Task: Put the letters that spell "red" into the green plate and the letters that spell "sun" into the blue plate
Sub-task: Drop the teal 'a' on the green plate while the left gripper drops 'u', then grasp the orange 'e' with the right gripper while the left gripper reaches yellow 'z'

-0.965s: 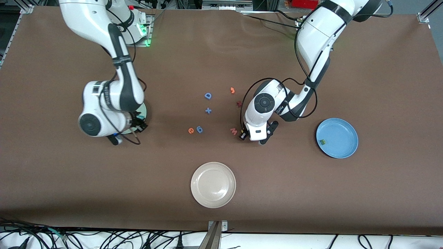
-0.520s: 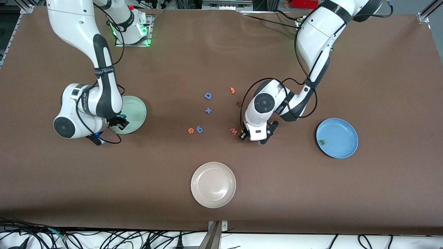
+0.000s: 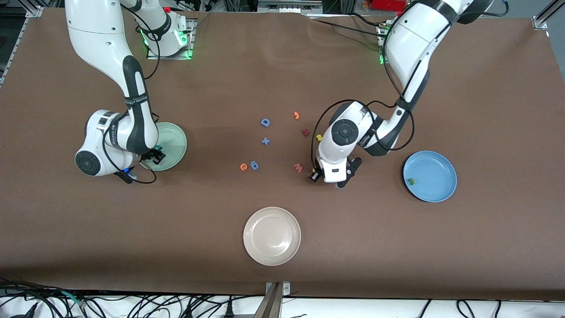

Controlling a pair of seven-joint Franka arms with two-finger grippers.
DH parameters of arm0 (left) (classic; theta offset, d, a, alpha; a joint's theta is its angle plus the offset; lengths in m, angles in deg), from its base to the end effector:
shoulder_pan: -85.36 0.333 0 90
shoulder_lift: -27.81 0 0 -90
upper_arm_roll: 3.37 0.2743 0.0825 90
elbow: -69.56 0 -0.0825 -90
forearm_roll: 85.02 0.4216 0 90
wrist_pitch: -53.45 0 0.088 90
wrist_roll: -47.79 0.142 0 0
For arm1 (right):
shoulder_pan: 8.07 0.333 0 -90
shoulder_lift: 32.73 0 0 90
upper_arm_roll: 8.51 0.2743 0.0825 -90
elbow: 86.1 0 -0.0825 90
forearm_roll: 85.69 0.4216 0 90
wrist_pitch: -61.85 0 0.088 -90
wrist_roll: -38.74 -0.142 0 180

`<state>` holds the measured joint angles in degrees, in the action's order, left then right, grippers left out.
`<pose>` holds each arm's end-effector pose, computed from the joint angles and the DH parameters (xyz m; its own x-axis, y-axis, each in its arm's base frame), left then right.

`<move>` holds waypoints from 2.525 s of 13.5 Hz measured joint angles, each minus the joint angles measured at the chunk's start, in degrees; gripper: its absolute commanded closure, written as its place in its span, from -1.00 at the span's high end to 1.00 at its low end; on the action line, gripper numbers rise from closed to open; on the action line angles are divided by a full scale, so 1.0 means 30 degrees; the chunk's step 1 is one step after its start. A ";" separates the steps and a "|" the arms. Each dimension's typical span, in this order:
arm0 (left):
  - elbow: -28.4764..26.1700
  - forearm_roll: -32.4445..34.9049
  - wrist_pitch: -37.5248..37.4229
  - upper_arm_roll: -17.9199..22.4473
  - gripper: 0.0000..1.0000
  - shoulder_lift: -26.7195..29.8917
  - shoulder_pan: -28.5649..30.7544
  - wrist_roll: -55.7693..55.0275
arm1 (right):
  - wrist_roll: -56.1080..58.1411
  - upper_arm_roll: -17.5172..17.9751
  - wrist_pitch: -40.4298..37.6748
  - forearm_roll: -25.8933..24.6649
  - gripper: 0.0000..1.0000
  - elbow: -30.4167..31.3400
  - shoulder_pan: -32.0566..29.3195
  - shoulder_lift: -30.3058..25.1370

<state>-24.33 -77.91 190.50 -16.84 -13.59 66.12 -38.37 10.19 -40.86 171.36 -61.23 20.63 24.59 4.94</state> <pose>0.5899 -0.3671 0.1151 0.6180 0.7838 -0.0619 0.7862 -0.6153 0.0582 0.5663 0.0203 0.0870 0.6590 -0.6526 -0.3739 -0.6035 -0.7555 0.2550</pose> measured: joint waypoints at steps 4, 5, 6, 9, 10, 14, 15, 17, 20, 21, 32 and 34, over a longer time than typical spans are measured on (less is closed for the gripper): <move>0.0029 0.0000 -0.2733 0.0031 -0.65 0.1080 0.2038 0.4181 | 0.0000 0.0039 0.0000 0.0040 0.51 0.0048 0.0031 0.0118; 0.0029 0.0000 -0.3305 0.0045 -0.65 0.1312 0.2687 0.5461 | 0.0000 0.0042 0.0000 0.0041 0.67 0.0052 0.0051 0.0121; 0.0030 0.0000 -0.3732 0.0066 -0.65 0.1500 0.3369 0.6761 | 0.0000 0.0042 0.0000 0.0046 0.71 0.0046 0.0081 0.0119; 0.0028 0.0028 -0.4376 0.0221 -0.63 0.1898 0.5542 1.0909 | -0.0179 0.0041 -0.0030 0.0155 0.71 -0.0379 0.0319 -0.0039; 0.0028 0.0072 -0.4469 0.0307 -0.63 0.1982 0.6315 1.2488 | -0.0658 0.0044 -0.0191 0.0181 0.72 -0.0744 0.0522 -0.0210; 0.0016 0.0222 -0.4543 0.2127 -0.22 0.2123 0.8380 1.9508 | -0.3901 0.0086 -0.0863 0.0206 0.71 -0.2775 0.2340 -0.0811; -0.0056 0.0222 -0.4565 0.2526 0.54 0.2124 0.8647 2.0932 | -0.4886 0.0109 -0.0839 0.0347 0.71 -0.3181 0.2803 -0.0817; -0.0331 0.0222 -0.4615 0.2746 1.00 0.2120 0.9053 2.2623 | -0.6797 0.0147 -0.0606 0.1362 0.71 -0.3704 0.3671 -0.0725; -0.0568 0.0222 -0.4632 0.2631 1.00 0.2133 0.9001 2.2806 | -0.9270 0.0297 0.1209 0.3016 0.71 -0.3857 0.4739 -0.0189; -0.0599 0.0220 -0.4632 0.2570 1.00 0.2187 0.8930 2.2693 | -0.9989 0.0593 0.1991 0.3508 0.71 -0.3860 0.4867 0.0044; -0.3692 -0.2112 -0.3993 -0.2538 1.00 0.4012 0.5415 0.9539 | -1.3725 0.3354 0.7564 0.4087 0.69 -0.3972 0.5651 0.1914; -0.4958 -0.2735 -0.2903 -0.2559 1.00 0.4751 0.4674 0.8247 | -1.3844 0.3353 0.7858 0.4087 0.66 -0.3987 0.5847 0.2098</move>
<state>-39.21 -86.12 181.79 -24.52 0.67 80.15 -13.63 -31.34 -30.80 194.93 -48.97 8.67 42.13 11.23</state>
